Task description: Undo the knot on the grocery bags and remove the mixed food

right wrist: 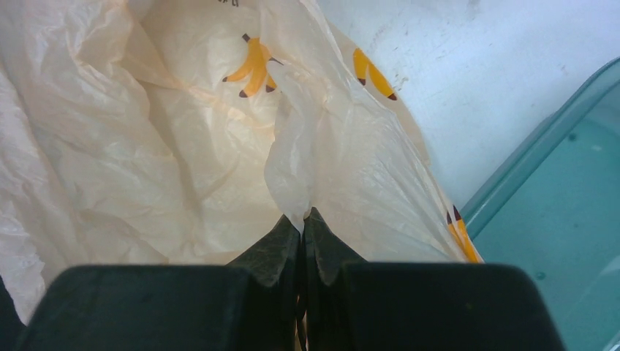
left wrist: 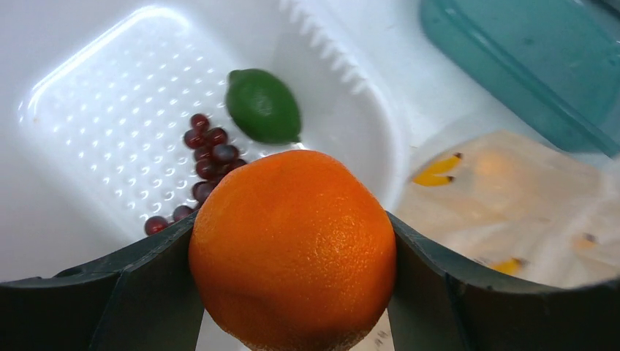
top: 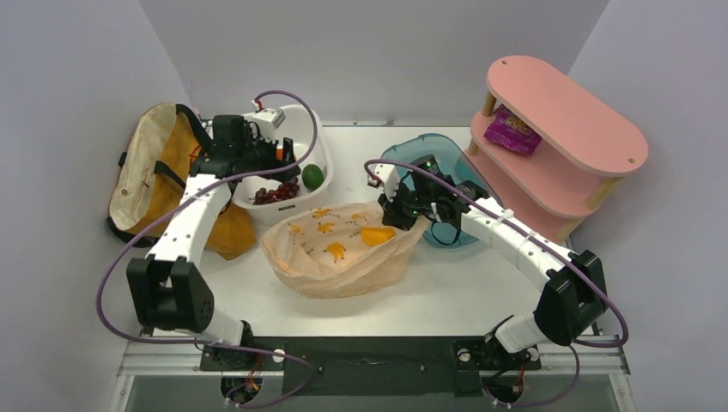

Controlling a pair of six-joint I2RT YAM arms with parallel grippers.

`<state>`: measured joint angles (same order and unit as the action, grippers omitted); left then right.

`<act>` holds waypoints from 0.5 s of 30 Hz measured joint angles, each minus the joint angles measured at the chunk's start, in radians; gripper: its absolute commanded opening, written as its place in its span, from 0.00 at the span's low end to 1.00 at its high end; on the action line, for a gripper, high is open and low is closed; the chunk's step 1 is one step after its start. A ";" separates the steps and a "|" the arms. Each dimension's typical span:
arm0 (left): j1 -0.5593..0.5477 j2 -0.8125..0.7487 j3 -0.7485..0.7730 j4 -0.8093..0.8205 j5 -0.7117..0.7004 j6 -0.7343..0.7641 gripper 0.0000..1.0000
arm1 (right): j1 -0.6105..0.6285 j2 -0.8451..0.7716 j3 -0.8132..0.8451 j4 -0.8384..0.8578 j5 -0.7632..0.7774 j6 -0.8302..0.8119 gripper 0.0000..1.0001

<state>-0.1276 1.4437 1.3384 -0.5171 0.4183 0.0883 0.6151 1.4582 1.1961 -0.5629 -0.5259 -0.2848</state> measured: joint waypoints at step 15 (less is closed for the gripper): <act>0.075 0.285 0.141 0.033 -0.166 -0.003 0.97 | 0.002 -0.024 0.082 -0.039 0.078 -0.123 0.81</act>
<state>-0.0525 1.7290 1.4792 -0.4839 0.2523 0.0853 0.6174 1.4342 1.2778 -0.6014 -0.4477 -0.4080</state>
